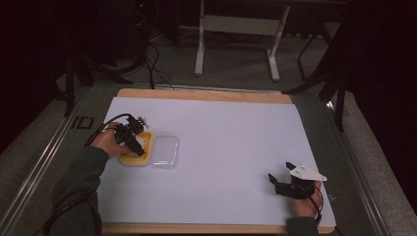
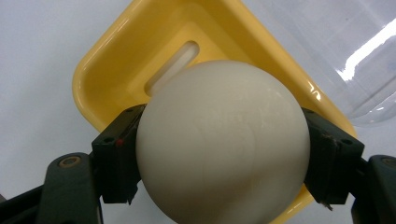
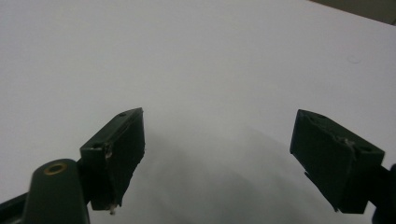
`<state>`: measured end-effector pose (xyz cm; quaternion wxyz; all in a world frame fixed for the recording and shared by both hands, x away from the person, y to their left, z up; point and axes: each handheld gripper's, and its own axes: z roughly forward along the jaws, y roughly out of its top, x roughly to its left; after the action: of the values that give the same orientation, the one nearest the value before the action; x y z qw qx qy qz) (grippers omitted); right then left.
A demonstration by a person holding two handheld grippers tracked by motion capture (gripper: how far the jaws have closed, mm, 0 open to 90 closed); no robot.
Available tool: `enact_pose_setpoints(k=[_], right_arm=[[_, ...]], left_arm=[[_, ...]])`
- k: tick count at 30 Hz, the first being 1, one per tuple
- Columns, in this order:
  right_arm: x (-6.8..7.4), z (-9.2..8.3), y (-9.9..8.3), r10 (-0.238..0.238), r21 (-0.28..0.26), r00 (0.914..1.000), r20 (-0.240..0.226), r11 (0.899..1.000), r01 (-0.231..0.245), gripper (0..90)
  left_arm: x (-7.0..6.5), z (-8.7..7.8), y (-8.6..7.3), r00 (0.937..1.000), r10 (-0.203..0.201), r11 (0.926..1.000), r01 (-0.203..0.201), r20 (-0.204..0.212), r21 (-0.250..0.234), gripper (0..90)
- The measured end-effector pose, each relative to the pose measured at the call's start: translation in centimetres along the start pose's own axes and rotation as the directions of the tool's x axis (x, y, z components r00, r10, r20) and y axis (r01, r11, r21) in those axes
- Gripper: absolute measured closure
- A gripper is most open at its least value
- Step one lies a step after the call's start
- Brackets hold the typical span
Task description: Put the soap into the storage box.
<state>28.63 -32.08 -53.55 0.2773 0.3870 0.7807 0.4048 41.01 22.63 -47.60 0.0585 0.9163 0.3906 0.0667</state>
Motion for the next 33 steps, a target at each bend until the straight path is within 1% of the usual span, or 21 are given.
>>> enact_pose_setpoints(k=[6,13,22,23,26,28,31,33], right_arm=[[0.0,0.0,0.0,0.000,0.001,1.0000,0.001,1.000,0.000,17.7],[0.0,0.0,0.0,-0.001,0.000,1.0000,0.000,1.000,0.001,17.7],[0.0,0.0,0.0,0.000,0.000,1.0000,0.000,1.000,0.000,17.7],[0.0,0.0,0.0,0.000,0.000,1.0000,0.000,1.000,0.000,17.7],[0.0,0.0,0.0,0.000,-0.001,1.0000,0.000,1.000,0.000,17.7],[0.0,0.0,0.0,0.000,0.000,1.0000,0.000,1.000,0.000,17.7],[0.0,0.0,0.0,0.000,0.000,1.0000,0.001,1.000,0.000,17.7],[0.0,0.0,0.0,0.000,-0.001,1.0000,0.001,1.000,0.000,17.7]], left_arm=[[0.1,0.2,0.0,1.0000,-0.002,1.0000,0.002,0.006,-0.003,25.5],[0.0,0.5,0.0,0.9999,0.009,1.0000,-0.009,0.011,0.004,25.5],[-0.1,1.4,0.1,0.9996,0.017,0.9998,-0.017,0.021,0.011,25.5],[-0.1,1.5,0.1,0.9996,0.015,0.9998,-0.015,0.022,0.011,25.5],[0.0,1.6,0.0,0.9993,0.022,0.9997,-0.023,0.030,0.005,25.4],[0.0,1.6,-0.1,0.9992,0.029,0.9996,-0.029,0.029,-0.003,25.4],[0.2,1.8,-0.3,0.9984,0.030,0.9995,-0.029,0.048,-0.014,25.3],[0.2,1.8,-0.3,0.9984,0.030,0.9995,-0.029,0.048,-0.014,25.2]])
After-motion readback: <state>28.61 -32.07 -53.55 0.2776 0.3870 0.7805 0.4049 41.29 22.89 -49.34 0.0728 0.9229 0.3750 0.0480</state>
